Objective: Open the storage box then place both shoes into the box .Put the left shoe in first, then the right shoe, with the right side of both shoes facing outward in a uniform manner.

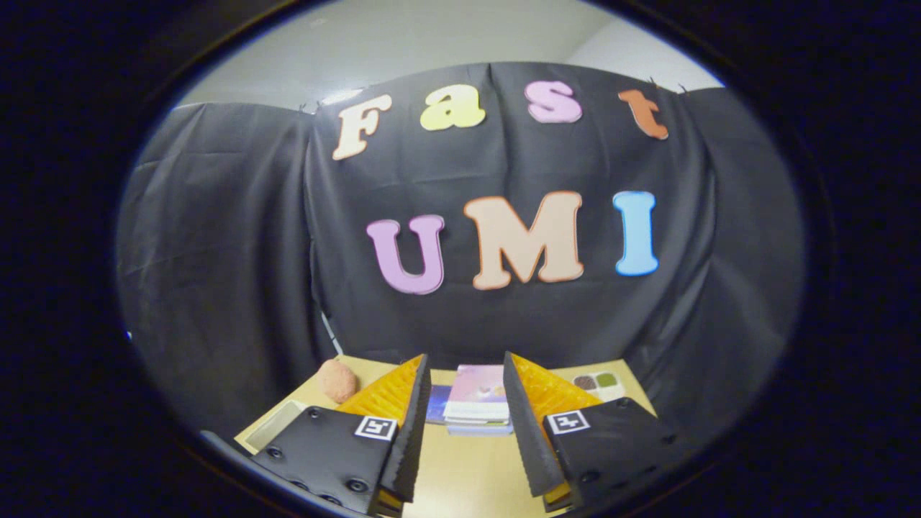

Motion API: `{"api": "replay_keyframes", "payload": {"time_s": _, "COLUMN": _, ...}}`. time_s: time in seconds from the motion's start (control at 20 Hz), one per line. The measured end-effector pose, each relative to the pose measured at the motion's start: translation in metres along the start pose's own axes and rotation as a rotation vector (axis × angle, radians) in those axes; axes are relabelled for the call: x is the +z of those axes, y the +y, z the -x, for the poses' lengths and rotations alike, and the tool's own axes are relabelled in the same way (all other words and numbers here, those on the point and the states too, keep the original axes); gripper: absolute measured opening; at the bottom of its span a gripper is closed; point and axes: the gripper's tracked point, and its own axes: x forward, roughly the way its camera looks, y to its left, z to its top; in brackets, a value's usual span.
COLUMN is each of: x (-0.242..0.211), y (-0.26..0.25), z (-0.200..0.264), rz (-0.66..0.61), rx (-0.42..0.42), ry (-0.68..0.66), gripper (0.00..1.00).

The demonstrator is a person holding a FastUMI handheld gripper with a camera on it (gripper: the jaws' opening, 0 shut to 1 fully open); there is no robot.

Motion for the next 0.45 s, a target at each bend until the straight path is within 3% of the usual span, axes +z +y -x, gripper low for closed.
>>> {"api": "replay_keyframes", "payload": {"time_s": 0.2, "x": 0.06, "y": -0.039, "z": 0.026, "rz": 0.015, "rx": -0.02, "ry": -0.104, "gripper": 0.61}}
{"api": "replay_keyframes", "payload": {"time_s": 0.45, "x": 0.078, "y": -0.088, "z": 0.036, "rz": 0.022, "rx": -0.044, "ry": -0.152, "gripper": 0.61}}
